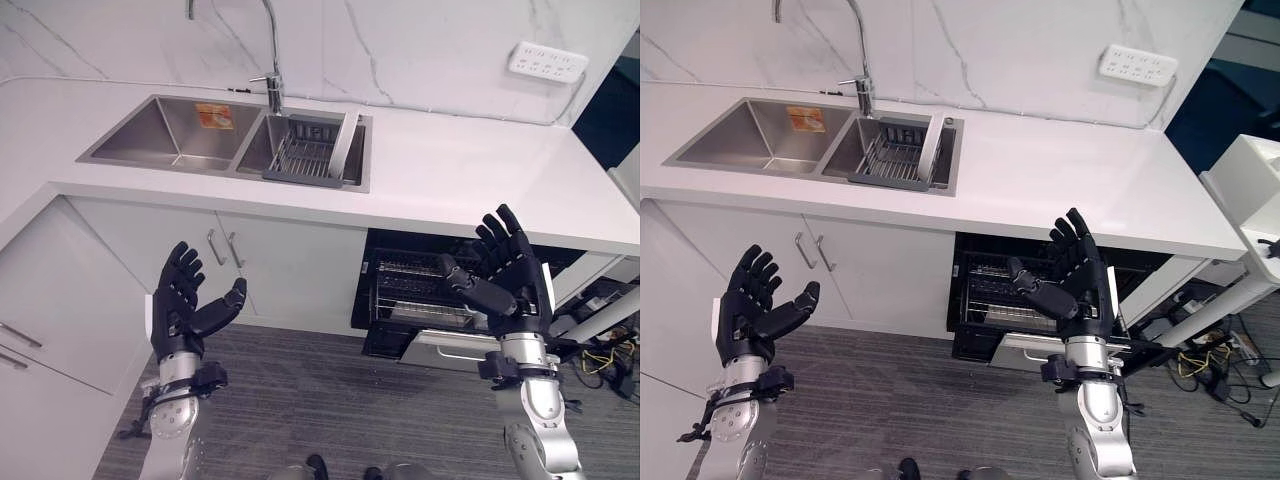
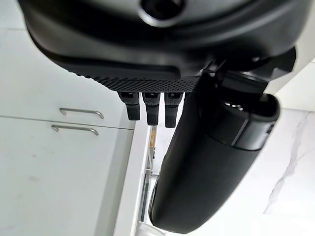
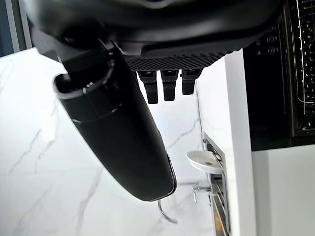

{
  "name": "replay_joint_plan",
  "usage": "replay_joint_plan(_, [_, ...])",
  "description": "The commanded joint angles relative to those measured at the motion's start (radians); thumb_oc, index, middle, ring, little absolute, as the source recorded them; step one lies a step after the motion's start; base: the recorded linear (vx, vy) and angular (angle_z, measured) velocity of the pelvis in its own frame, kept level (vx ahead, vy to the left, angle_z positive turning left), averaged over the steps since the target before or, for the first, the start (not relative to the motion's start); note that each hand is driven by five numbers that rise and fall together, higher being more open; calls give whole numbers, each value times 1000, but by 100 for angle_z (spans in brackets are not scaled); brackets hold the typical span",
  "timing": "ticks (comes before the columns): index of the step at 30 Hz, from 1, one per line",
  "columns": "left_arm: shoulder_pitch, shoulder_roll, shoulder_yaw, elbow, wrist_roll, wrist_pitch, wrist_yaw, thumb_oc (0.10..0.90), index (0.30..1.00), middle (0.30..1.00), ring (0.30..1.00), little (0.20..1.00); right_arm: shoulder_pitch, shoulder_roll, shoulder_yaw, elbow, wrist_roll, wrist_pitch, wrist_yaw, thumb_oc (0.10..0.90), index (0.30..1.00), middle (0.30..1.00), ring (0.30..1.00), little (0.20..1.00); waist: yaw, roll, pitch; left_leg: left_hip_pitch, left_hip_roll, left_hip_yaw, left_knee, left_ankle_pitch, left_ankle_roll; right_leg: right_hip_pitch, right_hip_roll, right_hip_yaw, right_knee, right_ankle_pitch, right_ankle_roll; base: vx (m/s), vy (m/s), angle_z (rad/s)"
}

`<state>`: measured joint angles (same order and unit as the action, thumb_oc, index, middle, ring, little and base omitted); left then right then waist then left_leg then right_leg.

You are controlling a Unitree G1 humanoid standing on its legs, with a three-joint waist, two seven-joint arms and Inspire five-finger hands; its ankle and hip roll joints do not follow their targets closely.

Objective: Place the dishes in the dishwasher.

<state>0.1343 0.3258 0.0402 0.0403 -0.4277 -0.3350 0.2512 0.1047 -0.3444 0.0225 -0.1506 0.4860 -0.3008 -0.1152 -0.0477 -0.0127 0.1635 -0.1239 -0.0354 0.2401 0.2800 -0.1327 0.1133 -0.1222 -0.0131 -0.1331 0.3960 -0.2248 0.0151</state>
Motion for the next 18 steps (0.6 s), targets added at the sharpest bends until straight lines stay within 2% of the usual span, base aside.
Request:
replay_joint_plan(1, [-87, 19, 23, -102, -14, -144, -46, 800, 900, 900, 900, 900, -96, -27, -63, -49, 44, -107, 32, 800, 900, 900, 900, 900, -2, 0, 13, 73, -24, -127, 20, -82, -60, 51, 2, -9, -96, 55, 42, 103, -127, 12])
replay_joint_plan(2, [-84, 18, 19, -103, -9, -150, -54, 800, 900, 900, 900, 900, -98, -32, -60, -42, 50, -111, 33, 800, 900, 900, 900, 900, 0, -9, 13, 88, -21, -99, 20, -85, -62, 54, -13, -21, -96, 50, 37, 162, -122, 25])
replay_joint_plan(3, [-83, 18, 8, -104, 8, -155, -49, 800, 900, 900, 900, 900, -98, -36, -58, -25, 36, -130, 30, 800, 900, 900, 900, 900, 3, -27, 18, 116, -25, -65, 20, -39, -76, 65, -32, -15, -96, 40, 24, 159, -115, 25])
replay_joint_plan(5, [-92, 19, -9, -104, 1, -140, -52, 800, 900, 900, 900, 900, -89, -44, -53, -18, 33, -133, 23, 800, 900, 900, 900, 900, 3, -39, 39, 62, -12, -62, 197, 24, -106, 82, -36, -9, -96, 37, 3, 112, -83, 23])
replay_joint_plan(7, [-111, 19, -21, -96, 3, -127, -57, 800, 900, 900, 900, 900, -88, -42, -37, -11, 24, -137, 23, 800, 900, 900, 900, 900, -4, -39, 47, 12, 16, -68, 281, 38, -112, 90, -32, -10, -96, 41, -6, 106, 14, 44])
replay_joint_plan(9, [-124, 21, -23, -90, 0, -115, -59, 800, 900, 900, 900, 900, -91, -37, -31, -8, -11, -144, 21, 800, 900, 900, 900, 900, -10, -35, 48, 9, 38, -62, 235, 43, -111, 92, -30, -9, -96, 40, -3, 131, 103, 39])
replay_joint_plan(10, [-124, 19, -20, -94, -2, -105, -66, 800, 900, 900, 900, 900, -95, -35, -29, -9, -41, -145, 16, 800, 900, 900, 900, 900, -10, -28, 46, 23, 48, -56, 149, 59, -114, 92, -29, -13, -96, 37, 2, 192, 228, 33])
replay_joint_plan(11, [-121, 22, -21, -96, -5, -97, -78, 800, 900, 900, 900, 900, -99, -46, -22, -15, -61, -139, 2, 800, 900, 900, 900, 900, -8, -20, 45, 37, 72, -58, 31, 97, -130, 98, -31, -11, -96, 23, 6, 263, 353, 30])
replay_joint_plan(13, [-106, 19, -33, -92, 0, -91, -105, 800, 900, 900, 900, 900, -103, -79, -8, -22, -60, -122, -22, 800, 900, 900, 900, 900, 5, 23, 49, -110, 175, -149, 20, 127, -186, 145, -3, 8, -96, -23, 12, 419, 530, 20])
replay_joint_plan(14, [-105, 17, -38, -88, 6, -96, -119, 800, 900, 900, 900, 900, -103, -88, -6, -24, -55, -124, -28, 800, 900, 900, 900, 900, 6, 31, 46, -135, 193, -154, 20, 128, -193, 159, -8, 7, -96, -33, 15, 364, 425, 15])
replay_joint_plan(18, [-106, 19, -41, -71, 16, -78, -162, 800, 900, 900, 900, 900, -97, -98, -8, -22, -48, -133, -21, 800, 900, 900, 900, 900, 0, 40, 32, -133, 195, -122, 20, 86, -185, 184, -25, 6, -96, -47, 30, 278, 325, -13])
